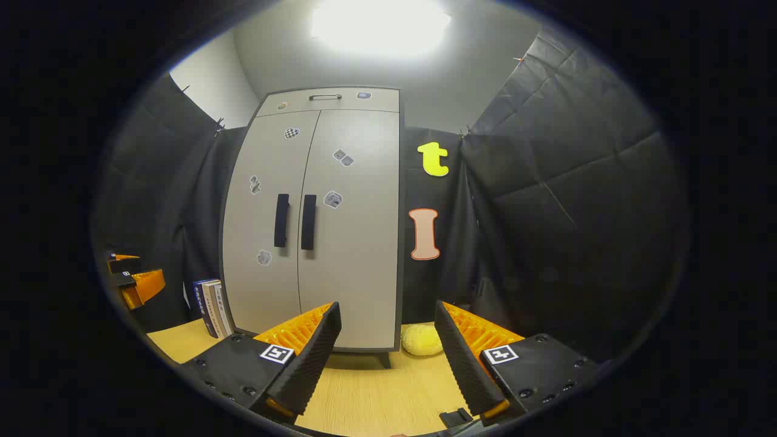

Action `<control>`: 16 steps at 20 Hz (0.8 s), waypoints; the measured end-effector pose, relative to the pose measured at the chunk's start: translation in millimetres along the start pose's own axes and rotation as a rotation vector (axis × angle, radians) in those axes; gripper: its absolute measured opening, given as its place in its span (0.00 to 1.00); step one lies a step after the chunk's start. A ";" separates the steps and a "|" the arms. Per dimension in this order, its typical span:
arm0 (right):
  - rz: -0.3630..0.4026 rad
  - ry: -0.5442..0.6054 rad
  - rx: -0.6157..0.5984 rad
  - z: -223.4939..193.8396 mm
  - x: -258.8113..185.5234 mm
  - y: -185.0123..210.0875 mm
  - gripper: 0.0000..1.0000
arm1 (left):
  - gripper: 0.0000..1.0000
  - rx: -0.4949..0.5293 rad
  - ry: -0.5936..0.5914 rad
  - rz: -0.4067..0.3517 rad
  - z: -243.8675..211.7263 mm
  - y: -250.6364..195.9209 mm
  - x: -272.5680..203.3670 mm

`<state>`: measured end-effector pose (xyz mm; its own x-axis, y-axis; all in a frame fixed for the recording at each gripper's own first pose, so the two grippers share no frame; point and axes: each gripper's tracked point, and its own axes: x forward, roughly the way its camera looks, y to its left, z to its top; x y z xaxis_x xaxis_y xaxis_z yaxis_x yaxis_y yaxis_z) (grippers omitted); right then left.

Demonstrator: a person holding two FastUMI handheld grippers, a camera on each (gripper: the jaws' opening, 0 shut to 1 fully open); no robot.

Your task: Open the right door of the double-door shoe cabinet with the right hand, and open the left door with the left hand.

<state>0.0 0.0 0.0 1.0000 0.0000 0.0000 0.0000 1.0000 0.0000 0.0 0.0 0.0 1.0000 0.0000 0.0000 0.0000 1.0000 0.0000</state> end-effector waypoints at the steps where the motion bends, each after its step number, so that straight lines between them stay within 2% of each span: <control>1: -0.001 -0.002 0.005 1.1 1.7 0.0 0.98 | 0.93 0.001 0.000 0.002 -0.1 0.3 0.7; 16: 0.031 0.024 0.020 -5.9 18.1 12.5 0.98 | 0.93 0.017 0.009 0.030 -4.8 9.5 8.1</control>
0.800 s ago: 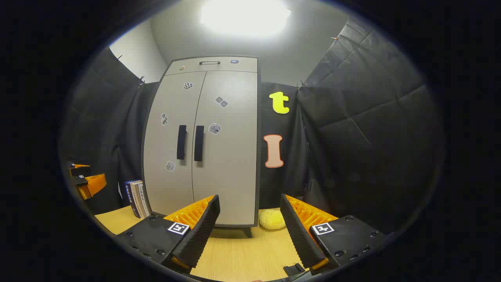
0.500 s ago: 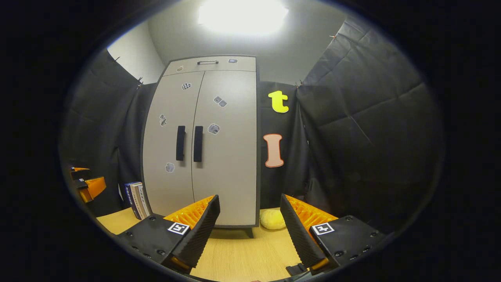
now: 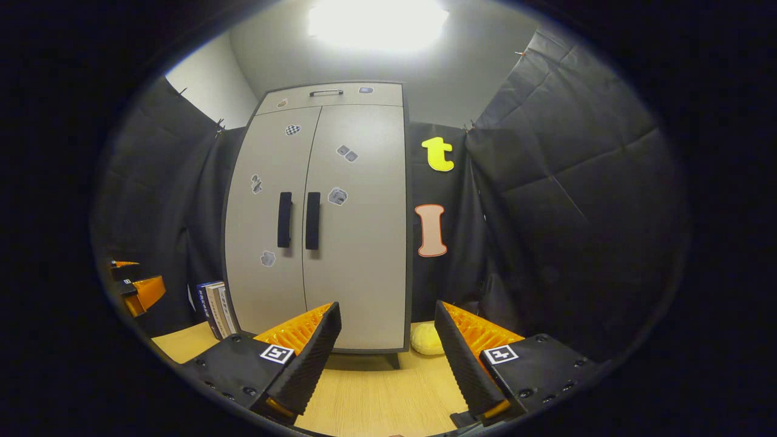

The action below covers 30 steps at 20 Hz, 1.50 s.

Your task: Open the right door of the double-door shoe cabinet with the right hand, and open the left door with the left hand.

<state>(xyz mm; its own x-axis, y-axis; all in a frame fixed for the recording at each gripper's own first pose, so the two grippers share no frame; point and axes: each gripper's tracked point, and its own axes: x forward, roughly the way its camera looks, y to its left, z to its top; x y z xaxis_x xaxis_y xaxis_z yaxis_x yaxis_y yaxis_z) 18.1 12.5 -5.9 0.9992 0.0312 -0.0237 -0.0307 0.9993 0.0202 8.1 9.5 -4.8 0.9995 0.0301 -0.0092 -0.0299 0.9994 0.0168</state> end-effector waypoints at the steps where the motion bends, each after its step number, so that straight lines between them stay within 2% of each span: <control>1: 0.004 -0.002 0.006 1.6 3.1 1.8 0.98 | 0.93 0.002 -0.002 0.003 0.6 1.0 -0.6; 9: 0.080 -0.039 0.029 31.1 37.1 27.5 0.98 | 0.93 0.016 0.009 0.046 -2.8 16.4 -4.0; 18: 0.203 -0.064 0.052 62.8 103.1 76.8 0.98 | 0.92 0.033 0.036 0.129 -11.1 47.7 -17.9; 22: 0.218 -0.079 0.058 73.5 135.4 91.8 0.96 | 0.93 0.026 0.050 0.155 -17.8 56.8 -18.7; 30: 0.236 -0.108 -0.008 92.5 200.7 125.7 0.97 | 0.93 0.008 0.081 0.196 -28.2 73.8 -26.4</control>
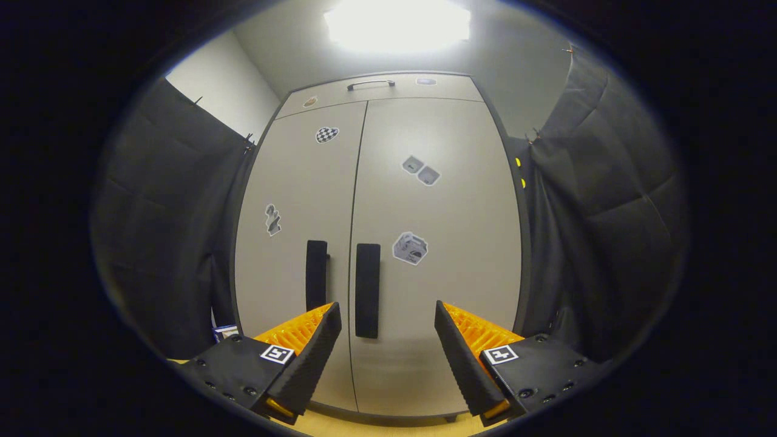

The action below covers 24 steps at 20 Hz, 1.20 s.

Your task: Open the right door of the double-door shoe cabinet with the right hand, and open the left door with the left hand.

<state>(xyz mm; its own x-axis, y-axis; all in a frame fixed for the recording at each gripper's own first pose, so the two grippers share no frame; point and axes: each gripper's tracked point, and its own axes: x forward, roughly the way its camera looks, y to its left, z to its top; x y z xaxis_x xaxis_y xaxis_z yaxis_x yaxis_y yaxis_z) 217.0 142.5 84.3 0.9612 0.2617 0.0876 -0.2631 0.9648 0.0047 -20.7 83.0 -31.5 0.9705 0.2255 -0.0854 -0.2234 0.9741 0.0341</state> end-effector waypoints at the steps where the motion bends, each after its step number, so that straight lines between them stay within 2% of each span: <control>1: 0.005 0.006 0.002 -0.1 8.4 3.0 0.97 | 0.93 -0.003 0.000 0.006 0.0 1.6 -1.8; 8: 0.023 0.056 0.040 -6.0 58.7 14.1 0.97 | 0.93 -0.019 0.025 0.036 -10.5 12.7 -11.5; 12: 0.016 0.057 -0.018 -11.6 74.2 14.6 0.95 | 0.92 -0.030 0.041 0.052 -15.9 16.8 -17.5; 15: 0.019 0.071 -0.001 -10.0 84.3 16.8 0.82 | 0.94 -0.033 0.050 0.057 -19.3 18.8 -22.2; 16: 0.019 0.084 0.024 -10.6 86.8 17.7 0.63 | 0.92 -0.031 0.050 0.064 -17.9 21.0 -23.4; 17: 0.022 0.103 0.054 -13.9 88.8 18.7 0.57 | 0.92 -0.028 0.044 0.067 -16.6 21.4 -23.9; 18: 0.017 0.126 0.086 -14.1 91.7 18.2 0.53 | 0.92 -0.025 0.037 0.071 -13.9 23.4 -24.3; 21: 0.039 0.180 0.171 -17.4 99.3 25.5 0.55 | 0.92 -0.028 0.021 0.091 -9.5 28.8 -27.4; 22: 0.031 0.183 0.176 -15.7 99.7 25.0 0.40 | 0.92 -0.033 0.021 0.093 -9.2 29.1 -28.8; 24: 0.021 0.188 0.125 -15.7 99.0 25.4 0.34 | 0.92 -0.037 0.022 0.096 -9.9 30.0 -28.0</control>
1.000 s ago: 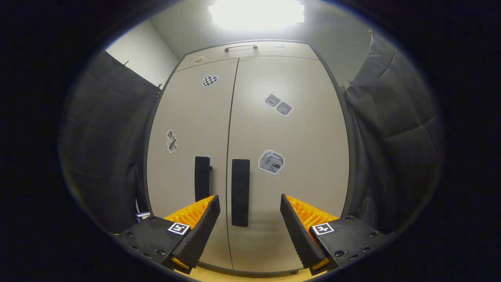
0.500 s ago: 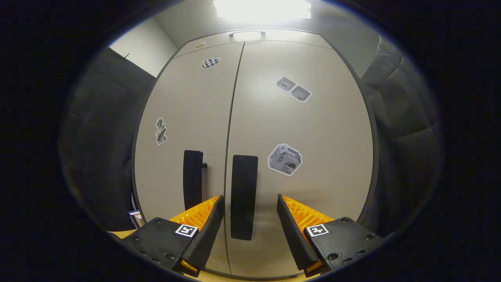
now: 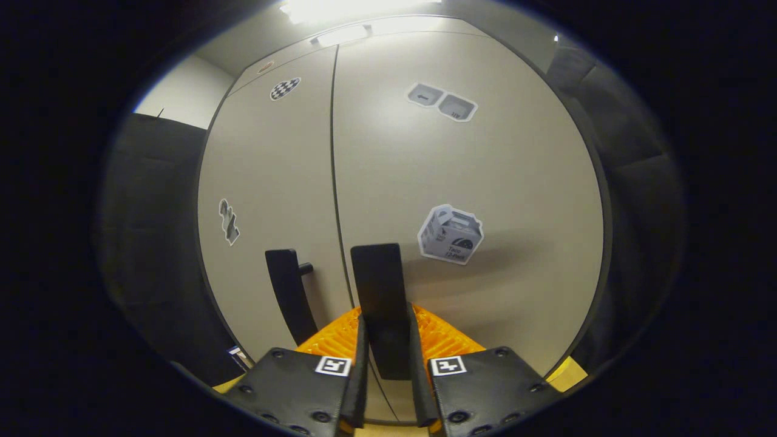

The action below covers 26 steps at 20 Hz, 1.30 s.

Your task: Open the right door of the double-door shoe cabinet with the right hand, and open the left door with the left hand.

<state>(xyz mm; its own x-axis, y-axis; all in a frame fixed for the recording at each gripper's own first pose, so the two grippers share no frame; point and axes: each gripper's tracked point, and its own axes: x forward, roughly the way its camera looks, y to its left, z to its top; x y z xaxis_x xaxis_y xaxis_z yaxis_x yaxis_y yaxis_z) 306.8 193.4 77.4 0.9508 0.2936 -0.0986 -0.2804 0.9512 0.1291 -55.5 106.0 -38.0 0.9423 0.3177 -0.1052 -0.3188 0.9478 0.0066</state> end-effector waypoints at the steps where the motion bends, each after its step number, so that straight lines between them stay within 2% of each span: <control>1: -0.008 0.007 -0.023 -2.7 -0.5 0.2 0.31 | 0.92 0.001 0.003 0.000 -0.7 0.3 -0.5; 2: -0.009 0.012 -0.041 -2.2 0.9 0.2 0.24 | 0.92 0.002 0.004 0.001 -0.4 0.4 -0.5; 3: -0.008 0.022 -0.040 -2.2 -1.1 0.6 0.24 | 0.92 0.002 0.002 0.002 0.0 0.8 -0.8; 4: -0.002 0.037 -0.034 -4.0 -0.9 0.0 0.13 | 0.92 0.001 -0.001 0.001 1.7 0.7 -1.4; 11: 0.040 0.030 -0.009 -0.8 -22.7 0.8 0.13 | 0.92 -0.001 -0.037 -0.034 10.6 -1.9 -4.3; 13: 0.057 0.026 -0.014 1.2 -30.3 -0.5 0.10 | 0.92 0.000 -0.034 -0.051 11.1 -10.7 -6.4; 14: 0.064 0.027 -0.015 0.3 -39.9 -1.0 0.13 | 0.92 0.003 -0.034 -0.059 12.6 -14.8 -6.3; 26: 0.132 0.065 -0.043 0.2 -117.3 -29.8 0.13 | 0.94 0.012 -0.065 -0.195 28.0 -76.1 -1.3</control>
<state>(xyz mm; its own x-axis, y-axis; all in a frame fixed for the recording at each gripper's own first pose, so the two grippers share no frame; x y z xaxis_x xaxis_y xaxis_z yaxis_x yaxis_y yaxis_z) 203.6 130.5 85.3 0.8950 0.4209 -0.1477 -0.4092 0.9066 0.1033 -29.6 34.2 -10.5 0.9908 0.1285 -0.0417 -0.1284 0.9917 0.0046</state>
